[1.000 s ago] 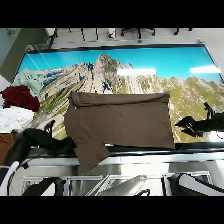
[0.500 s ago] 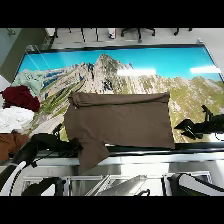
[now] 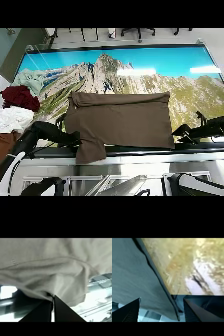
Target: Fold the shirts.
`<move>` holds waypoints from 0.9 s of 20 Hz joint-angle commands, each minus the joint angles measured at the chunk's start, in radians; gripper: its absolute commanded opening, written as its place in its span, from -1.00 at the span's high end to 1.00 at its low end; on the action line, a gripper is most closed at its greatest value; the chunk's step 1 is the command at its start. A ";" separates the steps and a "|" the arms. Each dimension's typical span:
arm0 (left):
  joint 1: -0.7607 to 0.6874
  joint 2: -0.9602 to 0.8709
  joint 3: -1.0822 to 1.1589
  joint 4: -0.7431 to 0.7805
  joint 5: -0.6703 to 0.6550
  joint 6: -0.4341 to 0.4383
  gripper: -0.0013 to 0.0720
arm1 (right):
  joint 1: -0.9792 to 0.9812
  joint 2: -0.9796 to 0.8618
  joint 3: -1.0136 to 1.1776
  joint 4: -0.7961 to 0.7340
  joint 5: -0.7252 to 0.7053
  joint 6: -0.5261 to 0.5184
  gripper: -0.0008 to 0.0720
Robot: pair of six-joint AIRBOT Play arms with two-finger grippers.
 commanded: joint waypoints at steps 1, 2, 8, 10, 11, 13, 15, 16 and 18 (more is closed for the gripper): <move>0.050 0.078 0.016 0.021 0.048 0.002 0.91 | 0.037 -0.024 -0.026 -0.023 0.018 0.005 -0.68; 0.062 0.095 0.016 0.021 0.051 0.003 0.91 | 0.064 -0.035 -0.029 -0.010 0.020 0.005 -0.67; 0.080 0.174 0.016 0.072 0.105 0.000 0.91 | 0.219 -0.026 -0.031 0.113 0.030 -0.037 0.92; 0.080 0.225 0.016 0.137 0.147 -0.033 0.91 | 0.220 0.019 -0.031 0.103 0.033 0.014 0.92; 0.080 0.257 0.016 0.184 0.171 -0.053 0.91 | 0.214 0.052 -0.031 0.075 0.041 0.058 0.92; 0.080 0.327 0.016 0.299 0.231 -0.098 0.91 | 0.205 0.135 -0.031 -0.057 0.061 0.190 0.92; 0.080 0.390 0.016 0.342 0.251 -0.113 0.91 | 0.205 0.213 -0.032 -0.206 0.053 0.333 0.92; 0.081 0.410 0.016 0.338 0.248 -0.113 0.91 | 0.206 0.236 -0.033 -0.242 0.040 0.368 0.92; 0.080 0.418 0.016 0.335 0.235 -0.112 0.92 | 0.208 0.257 -0.035 -0.257 0.014 0.376 0.92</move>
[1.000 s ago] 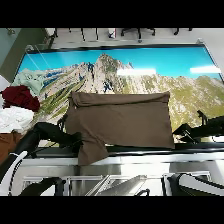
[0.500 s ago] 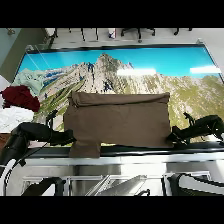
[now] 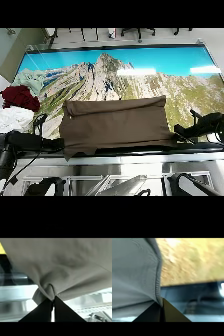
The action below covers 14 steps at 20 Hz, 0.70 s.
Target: Fold the shirts.
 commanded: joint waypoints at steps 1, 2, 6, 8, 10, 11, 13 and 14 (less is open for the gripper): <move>0.000 0.032 0.002 0.055 -0.012 -0.017 0.91 | 0.008 0.058 -0.002 -0.098 -0.010 0.102 0.92; 0.000 0.013 0.004 0.050 -0.051 -0.017 0.91 | 0.016 0.059 0.000 -0.069 0.015 0.089 0.92; -0.025 -0.180 0.158 0.000 -0.203 0.013 0.91 | 0.055 0.041 0.053 0.190 0.233 -0.013 0.92; -0.056 -0.315 0.297 0.001 -0.251 0.013 0.91 | 0.066 0.001 0.117 0.285 0.292 -0.045 0.92; -0.080 -0.459 0.443 0.003 -0.270 0.023 0.91 | 0.075 -0.076 0.210 0.322 0.304 -0.053 0.92; -0.080 -0.534 0.510 0.004 -0.269 0.030 0.91 | 0.083 -0.117 0.250 0.323 0.305 -0.061 0.92; -0.079 -0.658 0.600 0.004 -0.270 0.030 0.91 | 0.109 -0.203 0.309 0.326 0.340 -0.076 0.92; -0.079 -0.717 0.635 0.004 -0.274 0.030 0.91 | 0.125 -0.246 0.331 0.330 0.370 -0.099 0.92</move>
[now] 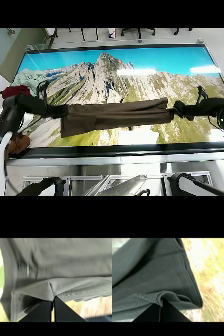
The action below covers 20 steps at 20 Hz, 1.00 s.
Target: Fold the shirts.
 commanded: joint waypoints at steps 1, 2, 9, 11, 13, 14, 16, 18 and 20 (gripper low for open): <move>-0.008 -0.224 0.165 -0.006 -0.024 0.008 0.91 | 0.047 -0.145 0.105 0.051 0.107 -0.054 0.92; -0.008 -0.275 0.192 -0.007 -0.025 0.008 0.91 | 0.060 -0.185 0.129 0.051 0.134 -0.055 0.92; -0.008 -0.491 0.308 -0.020 -0.001 0.011 0.91 | 0.076 -0.303 0.209 0.050 0.154 -0.119 0.90; -0.008 -0.511 0.348 -0.046 -0.001 0.011 0.44 | 0.068 -0.303 0.224 0.046 0.135 -0.145 0.39; -0.008 -0.515 0.387 -0.071 -0.009 0.011 -0.97 | 0.055 -0.304 0.243 0.040 0.128 -0.182 0.14; -0.008 -0.515 0.407 -0.068 -0.004 0.011 -0.97 | 0.048 -0.304 0.253 0.030 0.129 -0.198 -0.13; -0.007 -0.515 0.450 -0.067 0.017 0.011 -0.97 | 0.028 -0.312 0.272 0.027 0.115 -0.198 -0.85; 0.001 -0.515 0.497 -0.068 0.061 0.010 -0.97 | 0.010 -0.346 0.296 0.027 0.055 -0.222 -0.85; 0.007 -0.515 0.547 -0.068 0.118 0.010 -0.97 | 0.002 -0.394 0.322 0.027 -0.009 -0.260 -0.85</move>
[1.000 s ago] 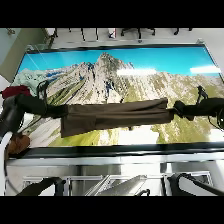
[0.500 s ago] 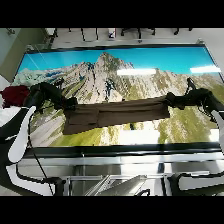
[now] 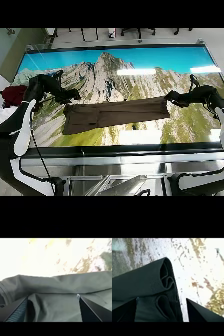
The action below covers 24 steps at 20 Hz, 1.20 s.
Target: Fold the shirts.
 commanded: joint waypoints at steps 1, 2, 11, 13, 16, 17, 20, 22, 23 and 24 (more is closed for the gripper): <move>0.007 -0.003 0.090 -0.006 0.100 -0.001 -0.97 | -0.015 -0.073 0.050 -0.002 -0.109 -0.072 -0.85; 0.007 -0.003 0.119 -0.006 0.135 -0.001 -0.97 | -0.015 -0.103 0.070 -0.002 -0.139 -0.086 -0.85; -0.022 -0.002 0.290 -0.011 0.280 -0.024 0.67 | 0.003 -0.235 0.177 0.029 -0.236 -0.141 0.88; -0.060 -0.002 0.285 -0.009 0.253 -0.024 0.91 | 0.005 -0.237 0.177 0.029 -0.264 -0.140 0.92; -0.154 -0.003 0.246 -0.009 0.161 -0.024 0.91 | 0.002 -0.215 0.177 0.029 -0.282 -0.140 0.93; -0.203 -0.003 0.216 -0.009 0.121 -0.024 0.91 | 0.002 -0.194 0.177 0.034 -0.284 -0.140 0.93; -0.364 -0.016 0.093 -0.008 -0.063 -0.024 0.91 | 0.002 -0.097 0.177 0.056 -0.317 -0.132 0.93; -0.463 -0.063 0.045 -0.008 -0.167 -0.024 0.91 | 0.002 -0.002 0.179 0.073 -0.365 -0.125 0.93; -0.511 -0.104 0.047 -0.008 -0.197 -0.024 0.91 | 0.002 0.047 0.182 0.081 -0.387 -0.108 0.93; -0.553 -0.150 0.067 -0.009 -0.211 -0.024 0.91 | 0.001 0.096 0.191 0.088 -0.418 -0.101 0.93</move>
